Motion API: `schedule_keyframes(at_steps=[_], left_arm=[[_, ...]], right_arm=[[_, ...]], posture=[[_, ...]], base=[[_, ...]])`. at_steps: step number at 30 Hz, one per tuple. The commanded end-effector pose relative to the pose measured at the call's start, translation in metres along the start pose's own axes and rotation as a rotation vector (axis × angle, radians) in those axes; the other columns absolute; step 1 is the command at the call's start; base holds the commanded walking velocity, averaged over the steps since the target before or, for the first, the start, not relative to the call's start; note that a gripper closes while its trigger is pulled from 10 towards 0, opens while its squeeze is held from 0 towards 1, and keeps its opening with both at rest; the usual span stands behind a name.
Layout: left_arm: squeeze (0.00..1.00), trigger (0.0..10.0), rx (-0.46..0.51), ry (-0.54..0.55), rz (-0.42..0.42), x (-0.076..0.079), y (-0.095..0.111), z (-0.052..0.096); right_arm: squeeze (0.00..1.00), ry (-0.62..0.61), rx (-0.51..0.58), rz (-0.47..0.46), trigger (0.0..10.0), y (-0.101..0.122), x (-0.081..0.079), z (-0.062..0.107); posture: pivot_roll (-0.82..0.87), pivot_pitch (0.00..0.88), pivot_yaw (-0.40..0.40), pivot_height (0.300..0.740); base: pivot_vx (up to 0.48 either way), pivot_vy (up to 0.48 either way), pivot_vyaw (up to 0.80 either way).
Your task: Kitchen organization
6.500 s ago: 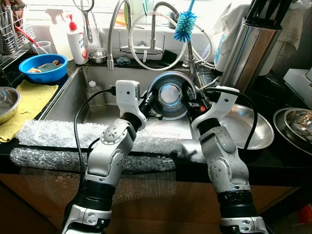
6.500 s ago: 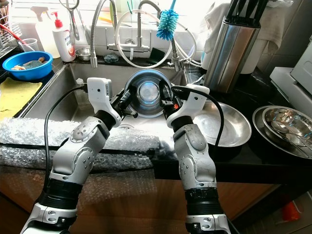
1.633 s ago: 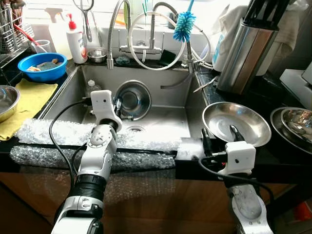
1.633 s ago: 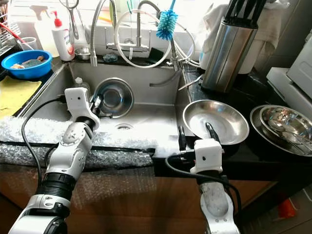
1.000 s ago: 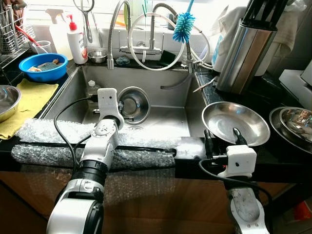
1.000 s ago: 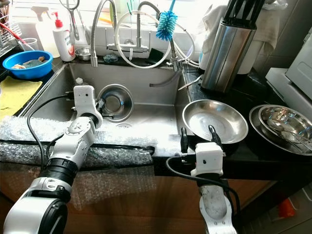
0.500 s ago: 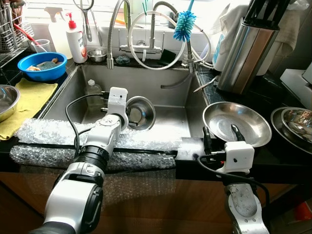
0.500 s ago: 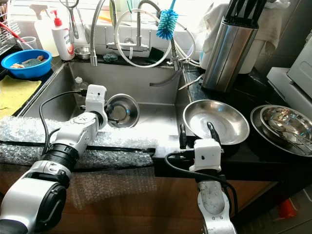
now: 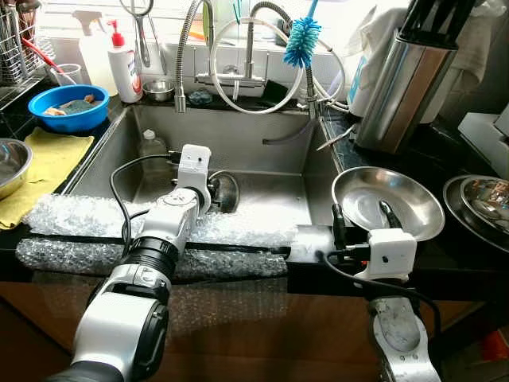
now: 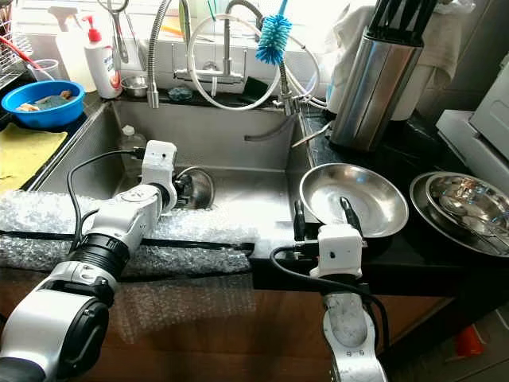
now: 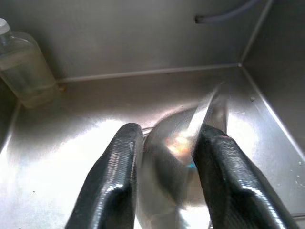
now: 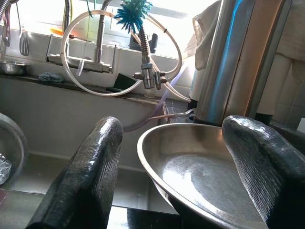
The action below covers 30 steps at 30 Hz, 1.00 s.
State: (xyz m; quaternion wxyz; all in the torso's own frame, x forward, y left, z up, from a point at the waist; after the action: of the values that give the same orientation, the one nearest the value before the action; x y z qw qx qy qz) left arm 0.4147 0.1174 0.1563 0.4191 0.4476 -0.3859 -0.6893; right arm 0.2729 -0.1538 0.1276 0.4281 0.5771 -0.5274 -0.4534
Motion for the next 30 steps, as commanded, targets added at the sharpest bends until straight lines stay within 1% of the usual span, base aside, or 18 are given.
schedule_keyframes(at_steps=[1, 10, 12, 13, 14, 15, 16, 17, 18, 19, 20, 21, 22, 24, 25, 26, 28, 30], left_arm=[[1.00, 10.0, -0.009, -0.040, -0.004, 0.004, 0.001, 0.000], [1.00, 10.0, 0.010, -0.053, 0.043, 0.002, 0.007, 0.001], [1.00, 10.0, 0.048, -0.041, 0.026, 0.001, 0.012, 0.001], [1.00, 10.0, 0.086, -0.032, 0.022, -0.001, 0.017, 0.002], [1.00, 10.0, 0.086, -0.032, 0.022, -0.001, 0.017, 0.002], [0.00, 10.0, 0.143, 0.004, 0.014, -0.005, 0.024, 0.003], [0.00, 10.0, 0.251, 0.063, 0.031, -0.015, 0.038, 0.008], [0.00, 10.0, 0.286, 0.080, 0.041, -0.018, 0.042, 0.010], [0.00, 10.0, 0.301, 0.085, 0.048, -0.019, 0.044, 0.011], [0.00, 10.0, 0.388, 0.148, 0.059, -0.029, 0.053, 0.018], [0.00, 10.0, 0.459, 0.197, 0.090, -0.038, 0.058, 0.026], [0.00, 10.0, 0.459, 0.197, 0.090, -0.038, 0.058, 0.026], [0.00, 10.0, 0.502, 0.245, 0.093, -0.048, 0.060, 0.033], [0.00, 10.0, 0.573, 0.306, 0.119, -0.061, 0.058, 0.045], [0.00, 10.0, 0.573, 0.306, 0.119, -0.061, 0.058, 0.045], [0.00, 10.0, 0.589, 0.341, 0.134, -0.069, 0.051, 0.051], [0.00, 10.0, 0.600, 0.374, 0.127, -0.073, 0.045, 0.057], [0.00, 10.0, 0.607, 0.410, 0.118, -0.079, 0.031, 0.067]], right_arm=[[0.00, -0.017, -0.009, 0.002, 10.0, -0.002, 0.004, -0.002], [0.00, -0.017, -0.012, -0.003, 10.0, -0.002, 0.003, -0.003], [0.00, -0.020, -0.011, -0.004, 10.0, -0.002, 0.004, -0.003], [0.00, -0.022, -0.012, -0.005, 10.0, -0.002, 0.004, -0.003], [0.00, -0.022, -0.012, -0.005, 10.0, -0.002, 0.004, -0.003], [0.00, -0.023, -0.011, -0.005, 10.0, -0.002, 0.004, -0.003], [0.00, -0.025, -0.009, -0.004, 10.0, -0.001, 0.005, -0.004], [0.00, -0.025, -0.009, -0.003, 10.0, -0.001, 0.005, -0.005], [0.00, -0.026, -0.009, -0.003, 10.0, -0.001, 0.005, -0.005], [0.00, -0.031, 0.000, -0.003, 10.0, 0.003, 0.006, -0.007], [0.00, -0.042, 0.011, -0.007, 10.0, 0.006, 0.007, -0.008], [0.00, -0.042, 0.011, -0.007, 10.0, 0.006, 0.007, -0.008], [0.00, -0.048, 0.020, -0.013, 10.0, 0.010, 0.007, -0.010], [0.00, -0.059, 0.032, -0.019, 10.0, 0.015, 0.008, -0.013], [0.00, -0.059, 0.032, -0.019, 10.0, 0.015, 0.008, -0.013], [0.00, -0.069, 0.048, -0.034, 10.0, 0.019, 0.009, -0.015], [0.00, -0.076, 0.057, -0.036, 10.0, 0.022, 0.010, -0.016], [0.00, -0.089, 0.080, -0.050, 10.0, 0.029, 0.011, -0.019]], posture=[[-0.10, 0.009, -0.054, 0.740], [-0.09, 0.009, -0.054, 0.740], [-0.09, 0.008, -0.056, 0.740], [-0.10, 0.009, -0.056, 0.740], [-0.10, 0.009, -0.056, 0.740], [-0.10, 0.008, -0.056, 0.740], [-0.10, 0.008, -0.056, 0.740], [-0.10, 0.008, -0.056, 0.740], [-0.10, 0.008, -0.056, 0.740], [-0.10, 0.008, -0.055, 0.740], [-0.10, 0.008, -0.054, 0.740], [-0.10, 0.008, -0.054, 0.740], [-0.10, 0.006, -0.053, 0.740], [-0.10, 0.006, -0.053, 0.740], [-0.10, 0.006, -0.053, 0.740], [-0.10, 0.003, -0.052, 0.740], [-0.10, 0.000, -0.050, 0.740], [-0.11, 0.000, -0.047, 0.740]], base=[[0.000, 0.000, 0.00], [0.000, 0.000, 0.00], [0.000, 0.000, 0.00], [0.000, 0.000, 0.00], [0.000, 0.000, 0.00], [0.000, 0.000, 0.00], [0.000, 0.000, 0.00], [0.000, 0.000, 0.00], [0.000, 0.000, 0.00], [0.000, 0.000, 0.00], [0.000, 0.000, 0.00], [0.000, 0.000, 0.00], [0.000, 0.000, 0.00], [0.000, 0.000, 0.00], [0.000, 0.000, 0.00], [0.000, 0.000, 0.00], [0.000, 0.000, 0.00], [0.000, 0.000, 0.00]])
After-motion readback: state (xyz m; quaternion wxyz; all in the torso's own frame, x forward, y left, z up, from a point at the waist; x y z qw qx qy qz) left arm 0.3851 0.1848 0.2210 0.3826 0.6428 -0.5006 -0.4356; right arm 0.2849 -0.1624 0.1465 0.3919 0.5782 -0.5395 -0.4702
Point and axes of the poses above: a point about 5 cm out from each wrist's last joint towards the gripper, its own z axis pointing back from the gripper into the wrist, its own y axis along the axis of the wrist's last joint, x = y × z, the point moved 2 cm from there along -z, pointing out of the wrist towards the gripper, and after that the axes turned 15 degrees about -z, right-handed, at the moved point
